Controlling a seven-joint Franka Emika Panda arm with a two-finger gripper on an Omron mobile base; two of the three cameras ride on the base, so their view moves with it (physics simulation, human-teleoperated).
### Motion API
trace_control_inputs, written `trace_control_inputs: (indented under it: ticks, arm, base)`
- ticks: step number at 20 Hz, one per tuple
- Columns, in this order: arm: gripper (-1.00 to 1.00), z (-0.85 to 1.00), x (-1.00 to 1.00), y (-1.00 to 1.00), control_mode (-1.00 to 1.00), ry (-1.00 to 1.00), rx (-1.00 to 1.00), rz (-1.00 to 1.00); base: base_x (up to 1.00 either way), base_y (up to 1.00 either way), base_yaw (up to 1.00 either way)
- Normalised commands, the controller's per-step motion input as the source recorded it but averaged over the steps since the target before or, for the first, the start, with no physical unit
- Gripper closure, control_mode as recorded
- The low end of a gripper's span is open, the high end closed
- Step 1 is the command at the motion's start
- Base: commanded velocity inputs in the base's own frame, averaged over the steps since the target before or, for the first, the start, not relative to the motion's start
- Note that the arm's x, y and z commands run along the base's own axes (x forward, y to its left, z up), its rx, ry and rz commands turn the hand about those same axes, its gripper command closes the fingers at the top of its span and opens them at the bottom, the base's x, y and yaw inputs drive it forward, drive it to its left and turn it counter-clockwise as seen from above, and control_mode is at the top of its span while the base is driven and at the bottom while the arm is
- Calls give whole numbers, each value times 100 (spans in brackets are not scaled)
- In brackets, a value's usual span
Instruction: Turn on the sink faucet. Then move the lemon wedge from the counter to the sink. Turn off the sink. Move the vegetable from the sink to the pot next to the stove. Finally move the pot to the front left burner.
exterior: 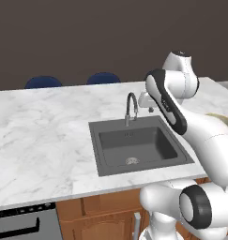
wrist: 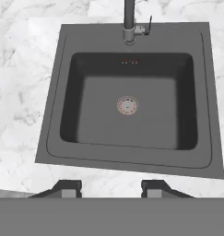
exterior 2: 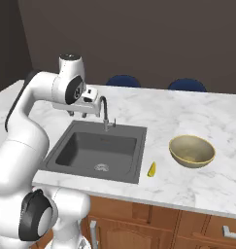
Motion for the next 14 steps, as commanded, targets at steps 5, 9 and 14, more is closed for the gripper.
trace_control_inputs:
  ticks: [5, 9, 14]
  arm:
    - [-100, 0, 0, -2, 100, -3, 0, 0]
    - [-100, 0, 0, 0, 100, 0, 0, 0]
    - [-100, 0, 0, 0, 100, 0, 0, 0]
  base:
    - [0, -17, 0]
    - [0, -60, 0]
    - [6, -58, 0]
